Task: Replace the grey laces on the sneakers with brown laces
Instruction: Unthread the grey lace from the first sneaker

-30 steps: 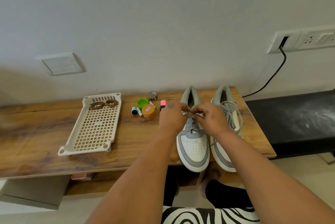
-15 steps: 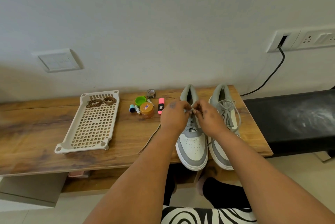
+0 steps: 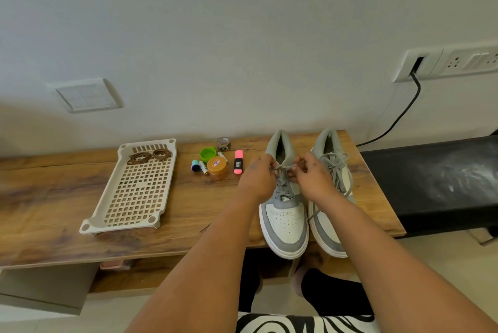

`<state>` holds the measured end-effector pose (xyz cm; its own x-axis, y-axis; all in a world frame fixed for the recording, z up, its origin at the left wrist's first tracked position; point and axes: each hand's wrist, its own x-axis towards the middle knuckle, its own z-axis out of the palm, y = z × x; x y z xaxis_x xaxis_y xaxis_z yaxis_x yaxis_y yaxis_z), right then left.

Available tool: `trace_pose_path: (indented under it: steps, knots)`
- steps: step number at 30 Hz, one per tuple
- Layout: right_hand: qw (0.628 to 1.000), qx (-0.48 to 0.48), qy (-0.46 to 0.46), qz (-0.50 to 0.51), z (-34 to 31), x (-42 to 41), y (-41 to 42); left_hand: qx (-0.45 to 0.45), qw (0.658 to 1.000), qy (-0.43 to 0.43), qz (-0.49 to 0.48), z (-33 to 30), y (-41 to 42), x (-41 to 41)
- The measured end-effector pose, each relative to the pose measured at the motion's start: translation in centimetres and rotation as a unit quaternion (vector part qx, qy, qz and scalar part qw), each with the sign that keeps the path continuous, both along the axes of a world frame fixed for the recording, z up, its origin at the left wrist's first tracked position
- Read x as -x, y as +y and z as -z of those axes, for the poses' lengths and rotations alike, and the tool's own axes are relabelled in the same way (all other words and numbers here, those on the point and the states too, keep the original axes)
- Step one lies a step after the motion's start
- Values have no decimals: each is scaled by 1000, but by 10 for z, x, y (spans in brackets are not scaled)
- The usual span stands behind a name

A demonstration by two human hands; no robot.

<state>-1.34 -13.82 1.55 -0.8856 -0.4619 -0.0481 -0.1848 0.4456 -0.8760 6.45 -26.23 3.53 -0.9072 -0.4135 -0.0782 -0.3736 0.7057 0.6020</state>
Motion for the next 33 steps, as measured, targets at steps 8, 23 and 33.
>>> trace_pose_path:
  steps: [8,23,33]
  knots:
    - [995,-40,85,-40,-12,-2,1,-127,992,-9,-5,-18,5,-1]
    - [816,451,-288,220,-87,27,56,-618,622,346,-335,-66,-46,-28]
    - [1000,-2,22,-3,-70,34,65,14,967,-201,-156,-44,-42,-26]
